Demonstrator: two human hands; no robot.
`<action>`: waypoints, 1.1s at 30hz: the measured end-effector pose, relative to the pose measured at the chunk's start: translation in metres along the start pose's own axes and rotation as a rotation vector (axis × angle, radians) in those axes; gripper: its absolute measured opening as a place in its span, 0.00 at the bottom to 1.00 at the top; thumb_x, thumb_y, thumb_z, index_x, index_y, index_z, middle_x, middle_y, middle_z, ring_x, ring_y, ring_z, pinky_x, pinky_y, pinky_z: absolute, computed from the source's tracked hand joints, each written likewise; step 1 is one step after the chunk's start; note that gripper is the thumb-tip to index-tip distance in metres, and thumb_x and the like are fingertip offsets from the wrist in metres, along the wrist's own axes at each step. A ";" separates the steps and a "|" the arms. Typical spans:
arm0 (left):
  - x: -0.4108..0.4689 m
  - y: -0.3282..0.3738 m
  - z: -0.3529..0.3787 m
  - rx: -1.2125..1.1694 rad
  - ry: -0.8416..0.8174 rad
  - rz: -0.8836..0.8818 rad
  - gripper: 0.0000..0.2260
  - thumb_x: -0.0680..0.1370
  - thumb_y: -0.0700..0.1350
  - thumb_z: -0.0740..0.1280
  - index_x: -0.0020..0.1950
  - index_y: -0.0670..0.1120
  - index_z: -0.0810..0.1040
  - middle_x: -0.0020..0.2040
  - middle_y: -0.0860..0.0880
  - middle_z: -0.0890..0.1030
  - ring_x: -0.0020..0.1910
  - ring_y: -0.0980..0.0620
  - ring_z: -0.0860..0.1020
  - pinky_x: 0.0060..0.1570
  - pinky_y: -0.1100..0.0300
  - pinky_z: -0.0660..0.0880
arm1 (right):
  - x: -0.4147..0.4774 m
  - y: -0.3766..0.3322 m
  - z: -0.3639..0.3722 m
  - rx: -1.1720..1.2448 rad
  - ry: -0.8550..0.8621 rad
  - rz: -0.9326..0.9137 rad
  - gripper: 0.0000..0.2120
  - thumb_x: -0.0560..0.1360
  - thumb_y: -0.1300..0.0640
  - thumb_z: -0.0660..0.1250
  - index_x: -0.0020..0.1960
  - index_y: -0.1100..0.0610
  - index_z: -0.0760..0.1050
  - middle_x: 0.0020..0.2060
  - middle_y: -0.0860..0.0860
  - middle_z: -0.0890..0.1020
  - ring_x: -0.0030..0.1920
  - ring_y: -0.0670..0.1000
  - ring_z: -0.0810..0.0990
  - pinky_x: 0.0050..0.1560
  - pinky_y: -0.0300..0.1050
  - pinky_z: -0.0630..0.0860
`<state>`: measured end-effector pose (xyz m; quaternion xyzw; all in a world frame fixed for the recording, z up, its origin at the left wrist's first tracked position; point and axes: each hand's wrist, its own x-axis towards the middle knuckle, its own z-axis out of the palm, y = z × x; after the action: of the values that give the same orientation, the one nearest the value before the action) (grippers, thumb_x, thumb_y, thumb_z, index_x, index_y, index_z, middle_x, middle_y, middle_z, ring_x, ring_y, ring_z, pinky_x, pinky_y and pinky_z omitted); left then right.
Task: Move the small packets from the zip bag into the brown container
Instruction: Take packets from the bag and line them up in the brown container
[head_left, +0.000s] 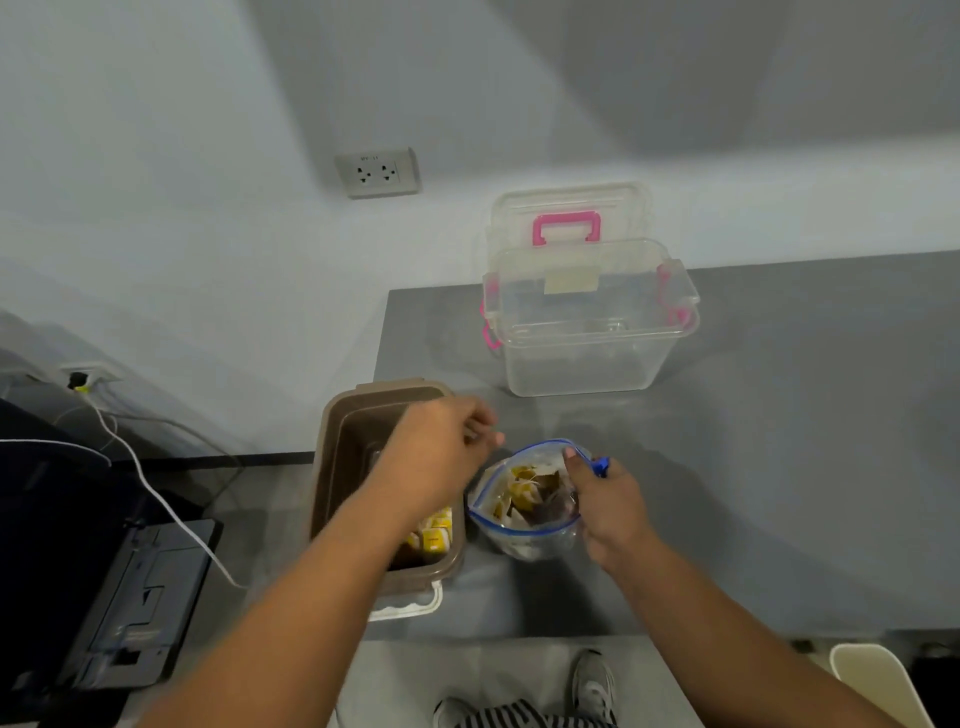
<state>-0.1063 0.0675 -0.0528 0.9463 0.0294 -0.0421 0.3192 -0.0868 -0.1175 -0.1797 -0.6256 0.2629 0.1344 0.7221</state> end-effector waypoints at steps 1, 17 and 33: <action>0.003 0.007 0.011 0.017 -0.029 -0.003 0.14 0.77 0.50 0.72 0.62 0.50 0.80 0.54 0.54 0.82 0.52 0.57 0.80 0.58 0.58 0.77 | -0.001 -0.006 -0.002 0.013 -0.027 -0.021 0.10 0.79 0.54 0.70 0.47 0.60 0.77 0.43 0.60 0.85 0.45 0.58 0.85 0.51 0.55 0.83; 0.027 0.047 0.084 -1.182 -0.131 -0.651 0.07 0.78 0.32 0.67 0.56 0.32 0.79 0.43 0.37 0.82 0.42 0.43 0.80 0.53 0.49 0.75 | 0.023 -0.034 -0.065 -0.267 -0.057 -0.103 0.31 0.69 0.46 0.79 0.63 0.54 0.67 0.50 0.53 0.80 0.49 0.53 0.83 0.48 0.47 0.79; 0.022 0.040 0.135 -1.109 -0.045 -0.560 0.16 0.81 0.50 0.66 0.58 0.38 0.79 0.48 0.40 0.86 0.47 0.41 0.85 0.49 0.50 0.82 | 0.048 -0.040 -0.060 0.017 -0.204 0.404 0.22 0.76 0.46 0.72 0.57 0.65 0.80 0.49 0.62 0.87 0.48 0.62 0.86 0.44 0.59 0.83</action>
<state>-0.0888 -0.0459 -0.1377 0.5948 0.2872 -0.1225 0.7407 -0.0385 -0.1895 -0.1773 -0.5374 0.3095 0.3368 0.7085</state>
